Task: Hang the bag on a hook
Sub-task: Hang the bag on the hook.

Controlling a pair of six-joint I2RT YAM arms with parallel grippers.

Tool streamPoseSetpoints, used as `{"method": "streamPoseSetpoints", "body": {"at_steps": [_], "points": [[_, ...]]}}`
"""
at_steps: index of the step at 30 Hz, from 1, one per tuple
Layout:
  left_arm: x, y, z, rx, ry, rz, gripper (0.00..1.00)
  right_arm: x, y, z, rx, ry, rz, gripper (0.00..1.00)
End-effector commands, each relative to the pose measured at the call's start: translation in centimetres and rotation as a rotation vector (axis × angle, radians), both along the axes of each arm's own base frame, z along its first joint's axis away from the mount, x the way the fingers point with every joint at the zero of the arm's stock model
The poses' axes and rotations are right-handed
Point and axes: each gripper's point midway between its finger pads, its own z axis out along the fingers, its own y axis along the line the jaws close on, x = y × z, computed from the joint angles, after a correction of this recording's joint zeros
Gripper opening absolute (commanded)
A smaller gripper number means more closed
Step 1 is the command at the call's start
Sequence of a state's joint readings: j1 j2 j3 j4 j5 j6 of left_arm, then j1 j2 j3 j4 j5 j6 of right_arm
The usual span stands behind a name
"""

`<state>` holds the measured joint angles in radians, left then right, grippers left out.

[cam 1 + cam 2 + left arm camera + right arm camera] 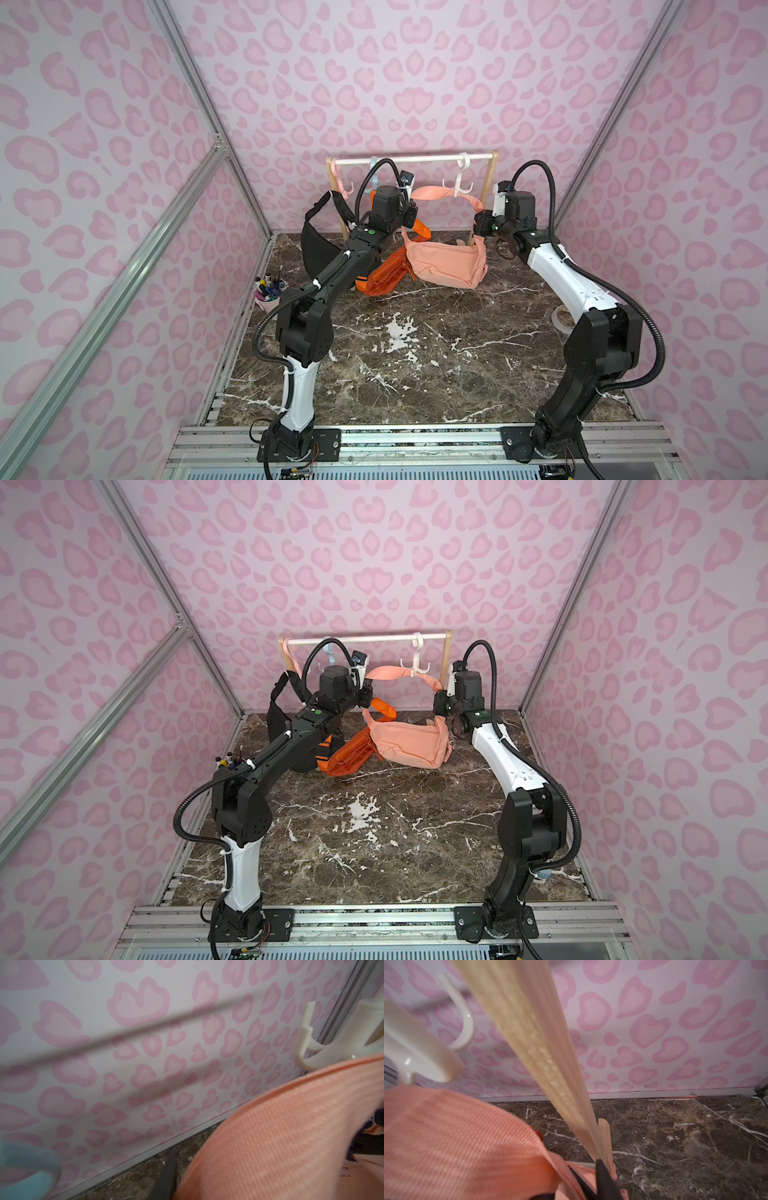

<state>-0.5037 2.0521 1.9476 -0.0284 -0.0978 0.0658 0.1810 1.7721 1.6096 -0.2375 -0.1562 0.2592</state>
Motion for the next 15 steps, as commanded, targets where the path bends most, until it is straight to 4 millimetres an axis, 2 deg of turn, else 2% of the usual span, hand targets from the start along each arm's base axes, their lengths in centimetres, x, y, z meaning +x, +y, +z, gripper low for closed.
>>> {"method": "streamPoseSetpoints", "body": {"at_steps": [1,3,4,5,6,12,13,15], "points": [[-0.9,-0.3,2.2,-0.078,-0.033,-0.027,0.41,0.0,-0.2,1.0,0.025,-0.046,-0.020,0.48],[-1.5,-0.4,2.8,-0.094,-0.035,-0.044,0.57,-0.2,-0.3,1.5,0.029,-0.062,-0.022,0.54],[-1.8,-0.4,3.1,-0.100,-0.037,-0.054,0.76,-0.5,-0.3,1.9,0.030,-0.074,-0.021,0.56],[-2.2,-0.5,3.5,-0.106,-0.041,-0.061,0.99,-0.6,-0.4,2.2,0.031,-0.081,-0.022,0.58],[-2.7,-0.4,4.1,-0.115,-0.049,-0.066,0.97,-0.8,-0.4,2.7,0.033,-0.095,-0.020,0.61],[-6.1,0.7,8.4,-0.206,-0.169,-0.098,0.97,-3.1,-1.2,6.5,0.021,-0.188,-0.029,0.75],[-6.5,0.9,8.8,-0.219,-0.180,-0.100,0.97,-3.6,-1.4,6.2,0.021,-0.186,-0.032,0.77],[-7.3,1.0,9.2,-0.231,-0.195,-0.117,0.97,-4.4,-1.8,6.9,0.023,-0.205,-0.038,0.78]]}}
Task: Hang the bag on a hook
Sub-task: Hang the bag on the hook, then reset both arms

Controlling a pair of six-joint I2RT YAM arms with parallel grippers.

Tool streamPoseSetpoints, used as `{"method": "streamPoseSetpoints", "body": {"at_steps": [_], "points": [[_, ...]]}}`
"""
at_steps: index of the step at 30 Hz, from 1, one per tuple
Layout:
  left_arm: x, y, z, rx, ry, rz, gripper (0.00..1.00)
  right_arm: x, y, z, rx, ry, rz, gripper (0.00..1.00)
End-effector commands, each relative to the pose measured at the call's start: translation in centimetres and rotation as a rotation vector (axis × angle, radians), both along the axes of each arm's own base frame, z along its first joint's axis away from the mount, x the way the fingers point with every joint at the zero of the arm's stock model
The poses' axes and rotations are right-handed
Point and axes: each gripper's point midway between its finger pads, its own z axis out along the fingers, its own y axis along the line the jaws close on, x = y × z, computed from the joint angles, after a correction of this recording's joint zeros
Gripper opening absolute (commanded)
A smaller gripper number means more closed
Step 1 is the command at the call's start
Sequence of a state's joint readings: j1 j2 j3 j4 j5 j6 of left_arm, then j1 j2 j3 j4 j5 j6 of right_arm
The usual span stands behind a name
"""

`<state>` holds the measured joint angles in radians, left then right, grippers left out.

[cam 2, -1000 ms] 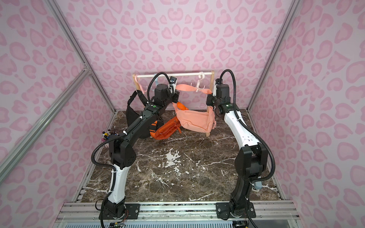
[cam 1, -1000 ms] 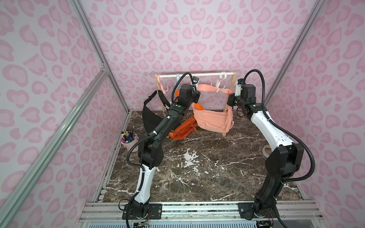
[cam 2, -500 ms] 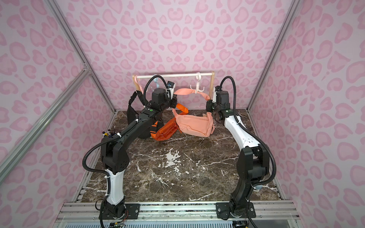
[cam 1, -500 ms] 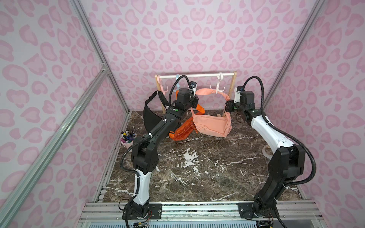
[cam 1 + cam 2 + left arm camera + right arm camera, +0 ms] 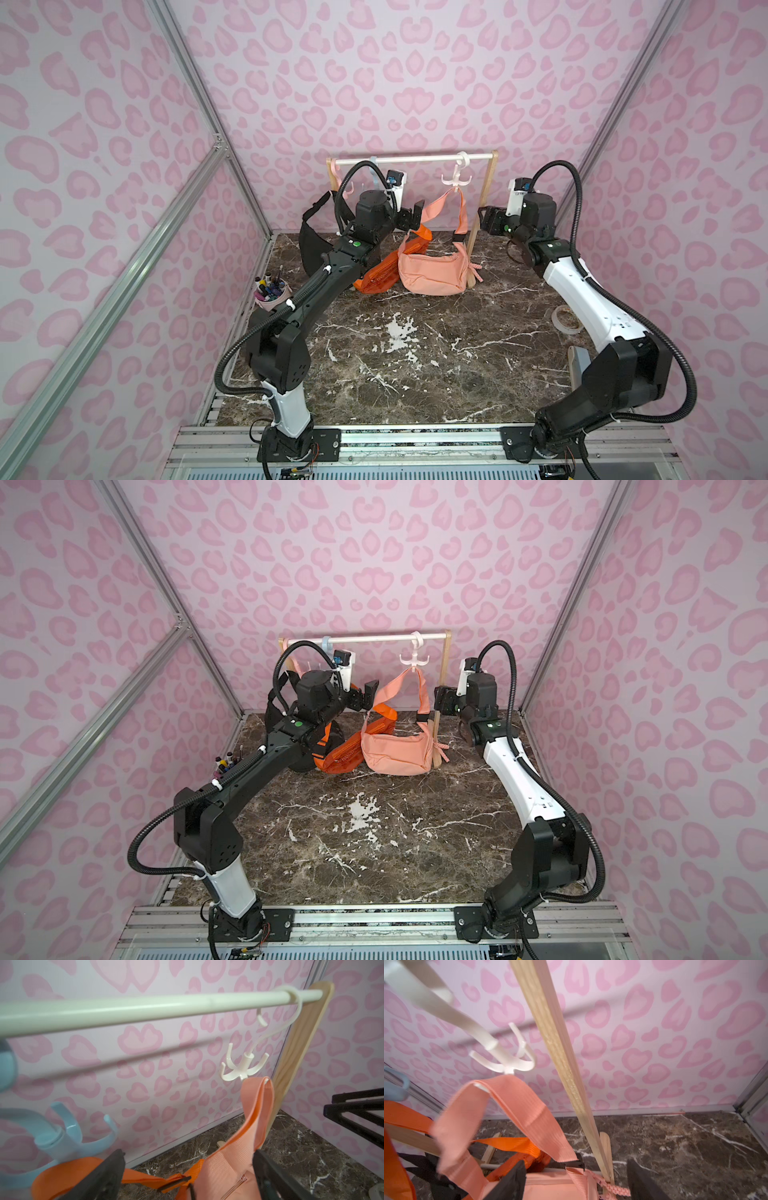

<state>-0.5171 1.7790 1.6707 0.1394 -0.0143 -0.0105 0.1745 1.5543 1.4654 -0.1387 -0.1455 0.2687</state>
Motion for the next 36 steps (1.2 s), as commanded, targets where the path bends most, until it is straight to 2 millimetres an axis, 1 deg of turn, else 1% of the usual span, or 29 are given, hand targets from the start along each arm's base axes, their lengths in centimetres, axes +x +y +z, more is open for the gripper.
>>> {"method": "streamPoseSetpoints", "body": {"at_steps": [1,5,7,9,11,12,15,19,20,21,23,27,31,34,36], "points": [[-1.0,0.0,3.0,-0.083,-0.095,-0.032,0.97,-0.5,-0.6,0.8,-0.011,-0.043,-0.020,0.79],[-1.2,-0.4,3.1,-0.099,-0.087,-0.058,0.97,-1.2,-0.8,1.2,-0.012,-0.048,-0.018,0.80],[-2.0,-0.2,4.1,-0.130,-0.104,-0.068,0.97,-1.6,-0.8,1.0,-0.014,-0.044,-0.013,0.81],[-3.1,0.6,5.1,-0.159,-0.154,-0.067,0.97,-2.2,-1.0,0.5,-0.025,-0.039,-0.014,0.83],[-4.6,1.8,6.8,-0.181,-0.211,-0.049,0.97,-3.0,-1.4,0.0,-0.037,-0.039,-0.026,0.89],[-5.5,2.6,7.4,-0.179,-0.234,-0.034,0.97,-3.4,-1.6,-0.1,-0.049,-0.044,-0.028,0.99],[-8.0,5.1,9.0,-0.167,-0.294,0.028,0.97,-4.7,-2.5,-0.4,-0.084,-0.065,-0.058,0.99],[-11.1,9.3,8.1,-0.155,-0.335,0.155,0.97,-7.1,-4.5,-1.8,-0.142,-0.095,-0.138,0.99],[-12.1,10.4,7.8,-0.144,-0.342,0.180,0.97,-7.8,-5.1,-2.5,-0.161,-0.094,-0.158,0.99],[-12.8,11.3,7.2,-0.124,-0.342,0.201,0.97,-8.4,-5.6,-3.2,-0.182,-0.083,-0.177,0.99],[-13.8,13.0,5.3,-0.080,-0.322,0.255,0.97,-9.3,-6.7,-4.9,-0.208,-0.055,-0.224,0.99],[-15.2,17.9,0.6,-0.096,-0.259,0.400,0.97,-11.0,-8.2,-8.5,-0.249,-0.062,-0.288,0.99],[-15.9,22.0,-4.5,-0.028,-0.212,0.530,0.97,-12.3,-10.8,-12.9,-0.322,-0.050,-0.415,0.99],[-15.8,25.2,-7.2,-0.058,-0.181,0.641,0.97,-12.6,-11.9,-15.6,-0.341,-0.004,-0.451,0.99],[-15.0,26.5,-9.3,-0.051,-0.135,0.681,0.97,-12.4,-12.0,-17.1,-0.346,0.007,-0.433,0.99]]}}
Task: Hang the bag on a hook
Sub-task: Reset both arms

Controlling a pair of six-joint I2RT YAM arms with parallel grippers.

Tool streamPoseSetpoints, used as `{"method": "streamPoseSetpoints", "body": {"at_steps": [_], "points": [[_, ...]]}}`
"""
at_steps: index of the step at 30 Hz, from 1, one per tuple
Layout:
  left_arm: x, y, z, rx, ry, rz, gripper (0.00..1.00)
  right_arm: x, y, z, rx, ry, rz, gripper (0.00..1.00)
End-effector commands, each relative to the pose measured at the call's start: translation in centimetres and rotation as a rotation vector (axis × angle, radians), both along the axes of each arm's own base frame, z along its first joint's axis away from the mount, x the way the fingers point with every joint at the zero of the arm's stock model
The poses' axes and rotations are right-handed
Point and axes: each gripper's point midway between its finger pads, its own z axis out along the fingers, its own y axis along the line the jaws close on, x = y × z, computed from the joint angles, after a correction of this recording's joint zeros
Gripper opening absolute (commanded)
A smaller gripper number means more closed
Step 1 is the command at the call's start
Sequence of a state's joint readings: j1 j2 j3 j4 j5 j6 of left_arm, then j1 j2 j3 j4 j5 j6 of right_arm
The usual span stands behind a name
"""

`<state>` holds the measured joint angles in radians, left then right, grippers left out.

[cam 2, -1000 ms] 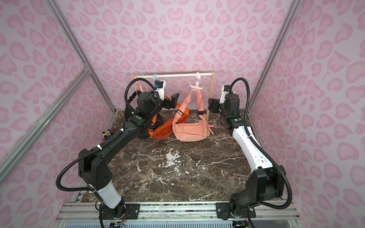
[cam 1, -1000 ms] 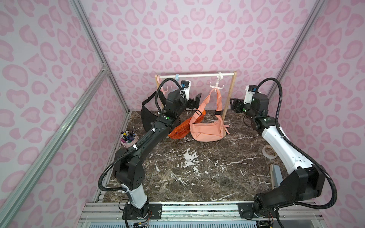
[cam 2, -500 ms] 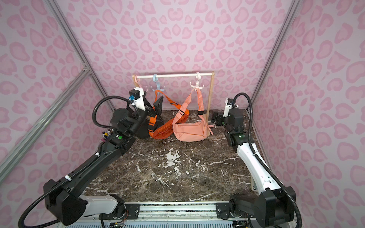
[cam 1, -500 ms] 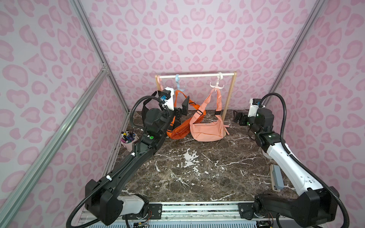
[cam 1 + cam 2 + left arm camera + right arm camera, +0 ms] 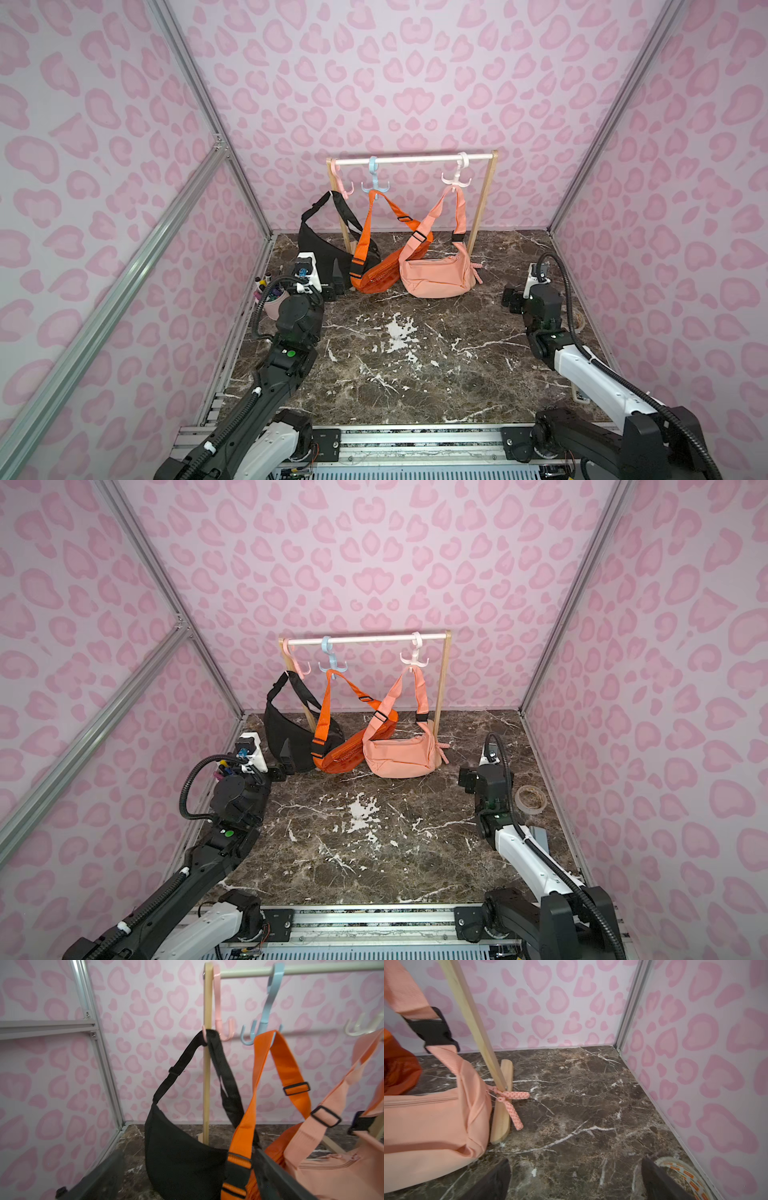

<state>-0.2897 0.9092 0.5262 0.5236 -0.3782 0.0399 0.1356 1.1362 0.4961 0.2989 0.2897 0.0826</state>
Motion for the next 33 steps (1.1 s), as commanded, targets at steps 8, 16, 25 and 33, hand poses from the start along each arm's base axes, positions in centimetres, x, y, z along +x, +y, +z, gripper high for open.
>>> {"method": "streamPoseSetpoints", "body": {"at_steps": [8,16,25,33], "points": [[1.3,5.3,-7.5,0.013,0.085,0.214,0.97,0.7,-2.2,-3.4,0.026,-0.131,-0.022,0.99],[2.1,5.3,-12.0,0.027,0.153,0.167,0.97,1.0,-1.4,-5.4,-0.005,-0.183,0.040,0.99],[1.6,5.5,-14.3,0.009,0.205,0.146,0.97,1.7,-0.9,-5.6,-0.010,-0.155,0.065,0.99],[3.3,5.7,-16.7,-0.014,0.250,0.120,0.97,2.1,-1.7,-5.8,-0.018,-0.119,0.011,0.99]]}}
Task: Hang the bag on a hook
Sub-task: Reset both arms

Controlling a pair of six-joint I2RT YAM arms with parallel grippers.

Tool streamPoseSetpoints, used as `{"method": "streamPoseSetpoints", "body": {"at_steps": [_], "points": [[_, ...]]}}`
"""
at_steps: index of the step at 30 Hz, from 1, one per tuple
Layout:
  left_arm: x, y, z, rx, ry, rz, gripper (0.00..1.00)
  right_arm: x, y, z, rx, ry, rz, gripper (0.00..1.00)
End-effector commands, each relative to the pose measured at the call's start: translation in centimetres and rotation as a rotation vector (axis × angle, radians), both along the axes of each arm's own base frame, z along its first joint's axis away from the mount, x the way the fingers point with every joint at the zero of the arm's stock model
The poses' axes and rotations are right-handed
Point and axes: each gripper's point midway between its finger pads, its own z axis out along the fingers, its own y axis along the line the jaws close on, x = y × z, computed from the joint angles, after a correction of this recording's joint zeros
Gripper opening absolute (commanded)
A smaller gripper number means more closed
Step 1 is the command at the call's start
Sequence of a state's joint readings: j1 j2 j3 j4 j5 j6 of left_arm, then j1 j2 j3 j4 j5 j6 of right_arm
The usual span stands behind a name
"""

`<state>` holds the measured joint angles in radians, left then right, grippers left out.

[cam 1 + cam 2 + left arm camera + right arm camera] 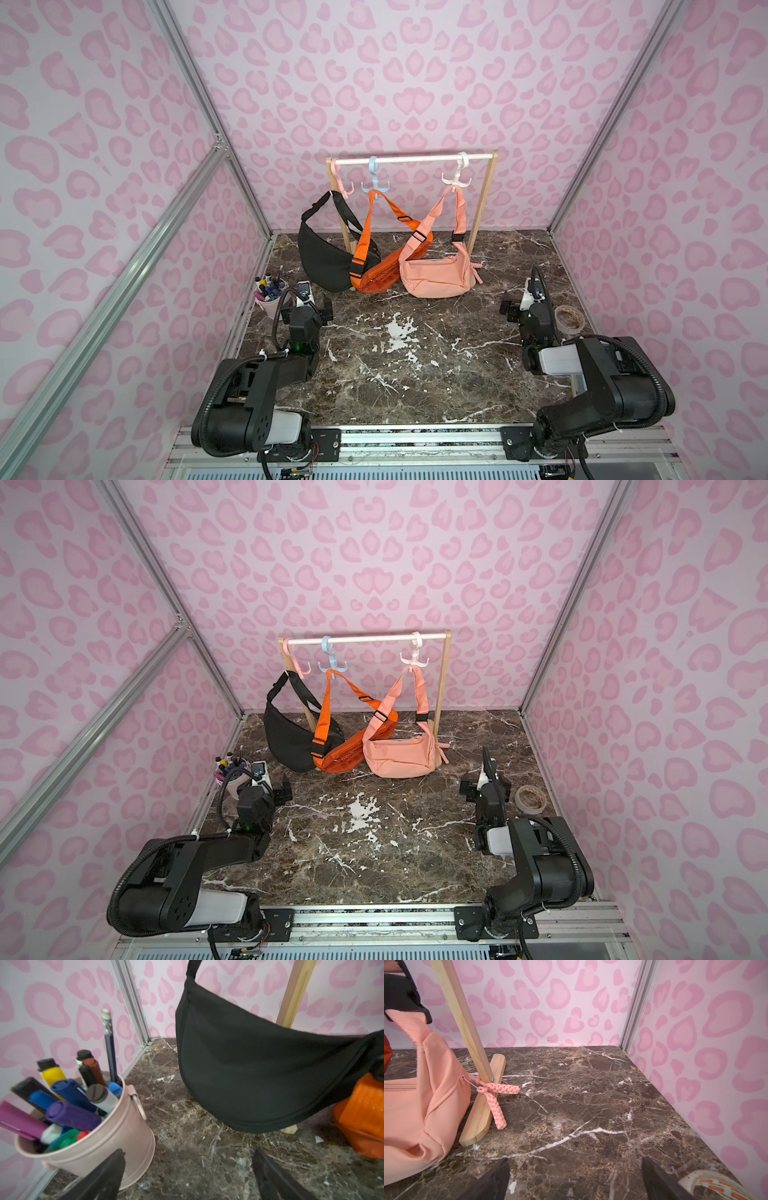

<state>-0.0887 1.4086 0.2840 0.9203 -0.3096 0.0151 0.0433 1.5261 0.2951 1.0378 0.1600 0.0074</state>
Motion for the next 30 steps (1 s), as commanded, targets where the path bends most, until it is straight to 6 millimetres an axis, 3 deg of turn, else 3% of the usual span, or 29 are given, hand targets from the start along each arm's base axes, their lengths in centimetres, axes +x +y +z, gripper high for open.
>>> {"method": "streamPoseSetpoints", "body": {"at_steps": [1,3,8,30], "points": [[1.1,0.2,1.7,-0.060,-0.083,-0.009,0.97,0.2,-0.8,0.0,-0.002,0.011,-0.058,0.99],[1.6,1.2,1.1,-0.089,-0.091,0.022,0.96,0.3,-1.0,-0.1,-0.004,0.017,-0.071,0.99],[1.5,1.4,0.9,-0.104,-0.070,0.014,0.97,0.3,-1.0,-0.1,-0.004,0.020,-0.073,0.99],[1.8,1.1,0.7,-0.120,-0.054,-0.017,0.97,0.4,-1.2,-0.3,0.002,0.033,-0.091,0.99]]}}
